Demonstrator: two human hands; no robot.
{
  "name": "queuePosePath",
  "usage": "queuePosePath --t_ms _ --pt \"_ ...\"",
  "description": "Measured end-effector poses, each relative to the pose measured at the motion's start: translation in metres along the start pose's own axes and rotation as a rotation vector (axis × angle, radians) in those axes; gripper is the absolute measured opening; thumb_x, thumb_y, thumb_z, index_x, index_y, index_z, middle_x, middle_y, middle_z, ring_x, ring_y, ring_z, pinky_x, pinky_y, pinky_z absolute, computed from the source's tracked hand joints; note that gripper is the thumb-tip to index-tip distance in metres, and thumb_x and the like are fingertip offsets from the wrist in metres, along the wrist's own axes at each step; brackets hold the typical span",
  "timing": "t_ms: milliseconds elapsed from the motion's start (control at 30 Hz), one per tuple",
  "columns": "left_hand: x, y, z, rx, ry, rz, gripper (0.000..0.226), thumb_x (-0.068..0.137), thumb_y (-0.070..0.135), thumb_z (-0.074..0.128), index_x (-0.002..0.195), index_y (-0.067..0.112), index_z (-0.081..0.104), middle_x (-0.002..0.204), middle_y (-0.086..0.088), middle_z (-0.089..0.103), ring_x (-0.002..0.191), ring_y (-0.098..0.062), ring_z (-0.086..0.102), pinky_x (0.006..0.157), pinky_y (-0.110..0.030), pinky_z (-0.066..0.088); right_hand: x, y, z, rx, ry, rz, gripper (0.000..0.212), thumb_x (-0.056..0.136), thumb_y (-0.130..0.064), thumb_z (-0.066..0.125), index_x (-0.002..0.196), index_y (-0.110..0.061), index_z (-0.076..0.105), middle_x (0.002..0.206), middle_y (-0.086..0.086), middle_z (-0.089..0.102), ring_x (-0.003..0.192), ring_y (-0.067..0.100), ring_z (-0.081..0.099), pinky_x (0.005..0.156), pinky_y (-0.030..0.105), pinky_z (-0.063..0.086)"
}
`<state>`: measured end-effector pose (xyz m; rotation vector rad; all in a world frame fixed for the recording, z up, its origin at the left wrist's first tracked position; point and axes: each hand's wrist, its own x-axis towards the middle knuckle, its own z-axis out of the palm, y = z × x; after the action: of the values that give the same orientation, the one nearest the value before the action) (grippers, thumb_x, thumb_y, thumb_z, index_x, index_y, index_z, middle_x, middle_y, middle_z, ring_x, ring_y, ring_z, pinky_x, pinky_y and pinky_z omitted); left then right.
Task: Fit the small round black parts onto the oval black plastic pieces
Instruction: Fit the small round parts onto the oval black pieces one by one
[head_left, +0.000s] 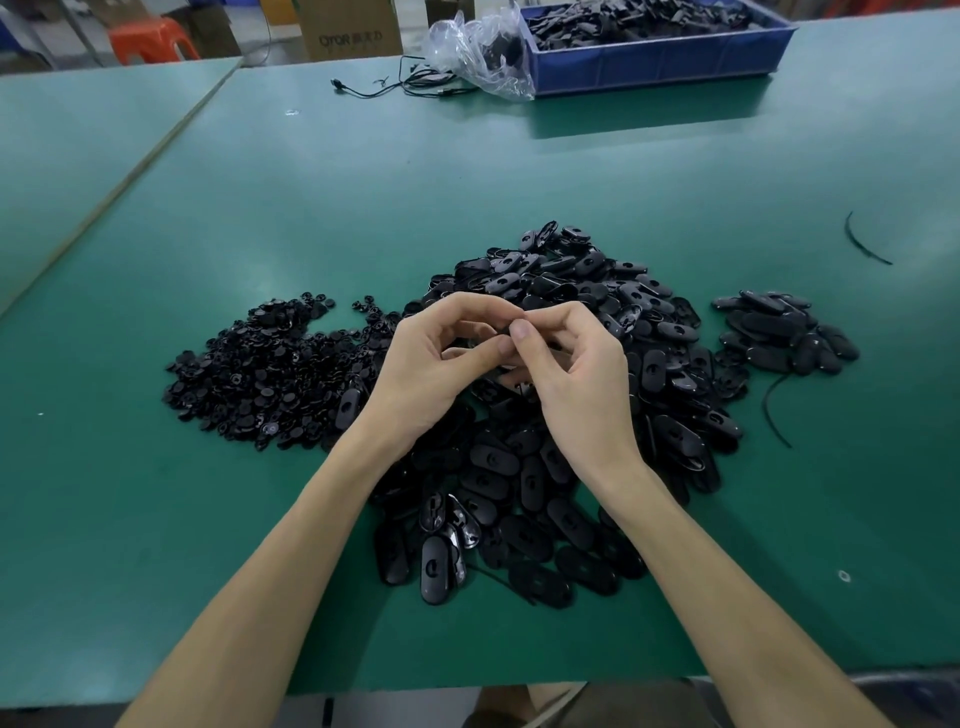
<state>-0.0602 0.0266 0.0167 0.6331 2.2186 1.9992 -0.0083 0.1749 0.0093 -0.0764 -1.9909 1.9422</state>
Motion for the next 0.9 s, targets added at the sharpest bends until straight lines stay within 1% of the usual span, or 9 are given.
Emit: queuePosePath --t_ms 100,200,367,400,467,533,667,800,900 --pt "0.0002 -0.0009 -0.0006 0.019 0.01 -0.015 0.026 0.093 0.01 0.076 0.118 0.009 0.07 0.112 -0.008 0.073 0.106 -0.032 0.069 0.094 -0.057 0.057 0.0005 0.0003 0.0006 -0.007 0.011 0.002 0.007 0.104 -0.016 0.066 0.102 -0.01 0.068 0.095 -0.001 0.077 0.087 0.015 0.077 0.075 0.027 0.062" --pt "-0.0001 0.0001 -0.0006 0.023 -0.004 -0.003 0.02 0.095 0.008 0.073 0.115 0.006 0.072 0.111 -0.009 0.075 0.106 -0.03 0.07 0.091 -0.052 0.06 0.0009 0.0005 0.001 -0.018 0.014 0.018 0.009 0.104 -0.018 0.066 0.104 -0.01 0.068 0.093 -0.006 0.077 0.085 0.014 0.077 0.076 0.028 0.063" --pt "-0.0002 0.0006 0.001 0.006 -0.003 0.002 0.021 0.096 0.004 0.069 0.116 -0.001 0.072 0.11 -0.013 0.076 0.101 -0.023 0.074 0.084 -0.03 0.059 0.0012 0.0013 0.0006 -0.042 0.037 0.014 0.01 0.103 -0.022 0.068 0.104 -0.012 0.07 0.093 -0.003 0.078 0.086 0.014 0.077 0.076 0.028 0.063" --pt "-0.0001 0.0008 0.001 0.005 -0.004 0.002 0.021 0.096 0.003 0.069 0.116 -0.001 0.071 0.11 -0.013 0.076 0.101 -0.023 0.074 0.083 -0.03 0.059 0.0013 0.0013 0.0005 -0.059 0.042 0.005 0.01 0.103 -0.023 0.069 0.103 -0.013 0.07 0.093 -0.005 0.077 0.086 0.012 0.076 0.075 0.025 0.061" --pt "0.0003 0.0013 0.0006 0.006 -0.012 0.001 0.021 0.097 0.002 0.068 0.117 -0.002 0.071 0.111 -0.015 0.076 0.1 -0.023 0.073 0.084 -0.036 0.061 0.0011 0.0011 0.0008 -0.089 0.055 -0.018 0.009 0.102 -0.024 0.069 0.102 -0.015 0.071 0.093 -0.011 0.076 0.082 0.007 0.073 0.071 0.017 0.055" --pt "0.0008 0.0016 0.0003 0.02 -0.015 0.004 0.021 0.097 0.001 0.067 0.117 -0.002 0.072 0.111 -0.015 0.076 0.098 -0.022 0.073 0.085 -0.041 0.062 0.0014 0.0011 0.0004 -0.093 0.068 -0.03 0.009 0.102 -0.023 0.069 0.102 -0.015 0.071 0.091 -0.011 0.075 0.081 0.004 0.072 0.07 0.013 0.053" --pt "0.0005 0.0022 -0.0005 0.039 -0.006 -0.006 0.02 0.096 0.0 0.068 0.116 0.0 0.073 0.107 -0.016 0.077 0.091 -0.018 0.072 0.083 -0.039 0.062 0.0026 0.0022 -0.0003 -0.094 0.081 -0.025 0.01 0.101 -0.025 0.07 0.102 -0.015 0.071 0.091 -0.006 0.075 0.085 0.01 0.073 0.074 0.019 0.056" --pt "0.0008 0.0027 -0.0015 0.041 0.001 -0.012 0.017 0.095 0.001 0.07 0.111 0.002 0.075 0.1 -0.015 0.078 0.082 -0.013 0.072 0.075 -0.027 0.058 0.0026 0.0033 -0.0003 -0.097 0.077 -0.019 0.011 0.101 -0.026 0.07 0.103 -0.015 0.071 0.094 -0.005 0.076 0.088 0.012 0.074 0.08 0.027 0.06" --pt "0.0005 0.0027 -0.0012 0.037 -0.004 -0.015 0.016 0.095 0.001 0.07 0.11 0.004 0.075 0.1 -0.014 0.078 0.086 -0.014 0.073 0.075 -0.028 0.059 0.0025 0.0029 -0.0006 -0.1 0.079 -0.024 0.012 0.102 -0.026 0.07 0.103 -0.015 0.071 0.094 -0.004 0.076 0.087 0.013 0.074 0.08 0.029 0.061"
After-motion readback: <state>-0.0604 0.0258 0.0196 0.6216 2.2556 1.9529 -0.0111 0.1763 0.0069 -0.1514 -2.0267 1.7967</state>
